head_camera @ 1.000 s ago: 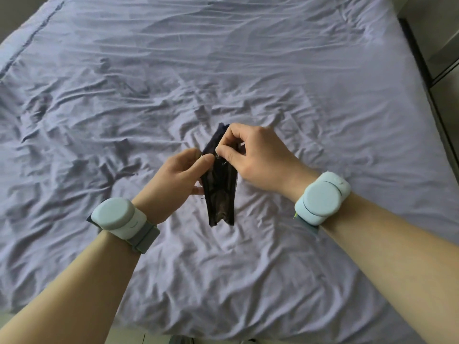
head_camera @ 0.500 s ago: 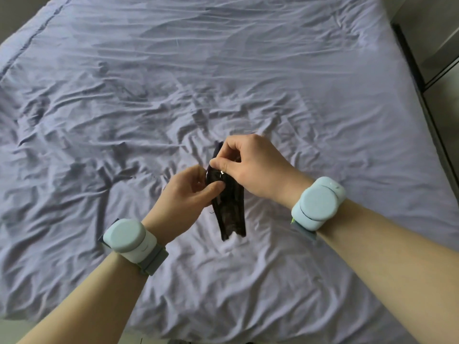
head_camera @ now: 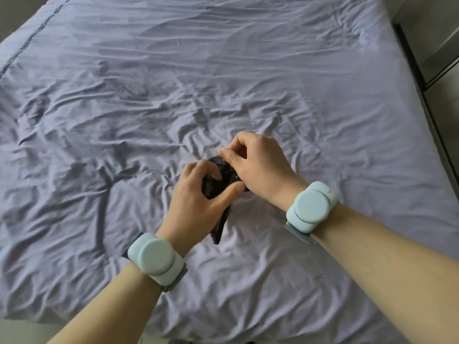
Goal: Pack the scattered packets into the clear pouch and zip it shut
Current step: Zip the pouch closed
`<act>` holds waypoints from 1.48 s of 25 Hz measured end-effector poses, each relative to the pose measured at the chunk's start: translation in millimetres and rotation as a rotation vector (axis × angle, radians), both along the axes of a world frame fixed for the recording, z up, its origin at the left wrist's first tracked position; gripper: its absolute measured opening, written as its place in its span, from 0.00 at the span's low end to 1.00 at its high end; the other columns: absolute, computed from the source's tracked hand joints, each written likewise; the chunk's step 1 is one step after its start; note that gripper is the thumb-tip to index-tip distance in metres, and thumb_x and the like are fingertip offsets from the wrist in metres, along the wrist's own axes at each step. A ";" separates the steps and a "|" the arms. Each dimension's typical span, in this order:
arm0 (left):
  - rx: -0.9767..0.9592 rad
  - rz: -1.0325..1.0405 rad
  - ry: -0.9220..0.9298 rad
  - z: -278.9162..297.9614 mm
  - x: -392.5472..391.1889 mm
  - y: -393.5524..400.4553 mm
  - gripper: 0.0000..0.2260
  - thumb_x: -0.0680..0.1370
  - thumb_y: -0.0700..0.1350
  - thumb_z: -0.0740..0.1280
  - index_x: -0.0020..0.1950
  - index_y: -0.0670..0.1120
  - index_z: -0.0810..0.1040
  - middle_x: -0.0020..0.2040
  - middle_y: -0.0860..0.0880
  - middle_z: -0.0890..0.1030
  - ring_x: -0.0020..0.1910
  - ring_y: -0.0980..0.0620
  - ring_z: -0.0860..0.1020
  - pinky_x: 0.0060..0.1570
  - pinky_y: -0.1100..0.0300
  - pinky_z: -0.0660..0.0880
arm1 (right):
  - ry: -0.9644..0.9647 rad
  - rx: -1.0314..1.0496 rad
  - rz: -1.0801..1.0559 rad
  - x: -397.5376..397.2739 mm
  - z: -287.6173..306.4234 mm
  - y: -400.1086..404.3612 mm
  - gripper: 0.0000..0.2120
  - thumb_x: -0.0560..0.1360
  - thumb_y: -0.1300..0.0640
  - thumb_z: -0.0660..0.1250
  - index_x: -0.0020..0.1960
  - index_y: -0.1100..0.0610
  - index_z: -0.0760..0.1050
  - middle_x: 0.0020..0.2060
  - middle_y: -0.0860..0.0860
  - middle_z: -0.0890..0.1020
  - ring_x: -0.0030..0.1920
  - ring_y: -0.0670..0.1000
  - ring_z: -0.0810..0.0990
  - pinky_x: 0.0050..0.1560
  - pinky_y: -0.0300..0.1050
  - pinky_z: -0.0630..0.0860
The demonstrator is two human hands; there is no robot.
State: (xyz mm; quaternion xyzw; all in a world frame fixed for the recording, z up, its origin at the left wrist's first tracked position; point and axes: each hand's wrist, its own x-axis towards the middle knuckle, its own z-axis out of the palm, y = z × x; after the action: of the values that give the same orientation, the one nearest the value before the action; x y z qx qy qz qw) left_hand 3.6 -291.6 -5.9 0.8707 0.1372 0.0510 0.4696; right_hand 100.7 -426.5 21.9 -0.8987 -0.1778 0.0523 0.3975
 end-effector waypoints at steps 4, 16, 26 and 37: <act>0.199 0.003 -0.062 -7.3 6.7 -0.7 0.18 0.75 0.54 0.78 0.41 0.47 0.71 0.54 0.52 0.76 0.45 0.48 0.76 0.43 0.74 0.67 | 0.057 0.085 0.001 -1.0 3.5 7.9 0.14 0.77 0.48 0.72 0.40 0.56 0.79 0.32 0.48 0.84 0.37 0.49 0.83 0.45 0.46 0.79; 0.166 -0.008 -0.324 -6.0 6.7 16.7 0.13 0.81 0.40 0.73 0.40 0.44 0.73 0.53 0.48 0.77 0.44 0.62 0.75 0.45 0.71 0.68 | 0.229 -0.004 -0.450 46.6 -31.0 -43.3 0.18 0.80 0.51 0.65 0.35 0.57 0.73 0.35 0.57 0.82 0.46 0.62 0.81 0.46 0.49 0.73; -0.008 0.007 0.147 13.2 9.3 32.3 0.35 0.67 0.75 0.70 0.64 0.54 0.68 0.53 0.56 0.82 0.49 0.55 0.83 0.50 0.52 0.78 | 0.191 0.137 -0.360 54.9 -41.5 -62.4 0.12 0.81 0.49 0.66 0.42 0.55 0.77 0.42 0.52 0.86 0.44 0.53 0.83 0.52 0.54 0.81; 0.003 -0.017 0.145 -2.9 46.4 -3.2 0.06 0.83 0.48 0.70 0.53 0.47 0.83 0.45 0.51 0.86 0.45 0.59 0.83 0.40 0.68 0.77 | 0.092 0.069 -0.042 32.6 -31.3 -27.4 0.14 0.80 0.47 0.69 0.45 0.59 0.78 0.38 0.48 0.82 0.41 0.50 0.79 0.46 0.46 0.76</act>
State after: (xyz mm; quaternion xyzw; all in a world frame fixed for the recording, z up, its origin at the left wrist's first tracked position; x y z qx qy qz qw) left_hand 50.1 -294.9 -8.8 0.8739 0.1635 -0.0159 0.4574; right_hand 133.3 -453.9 -9.4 -0.8847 -0.1420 0.0790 0.4370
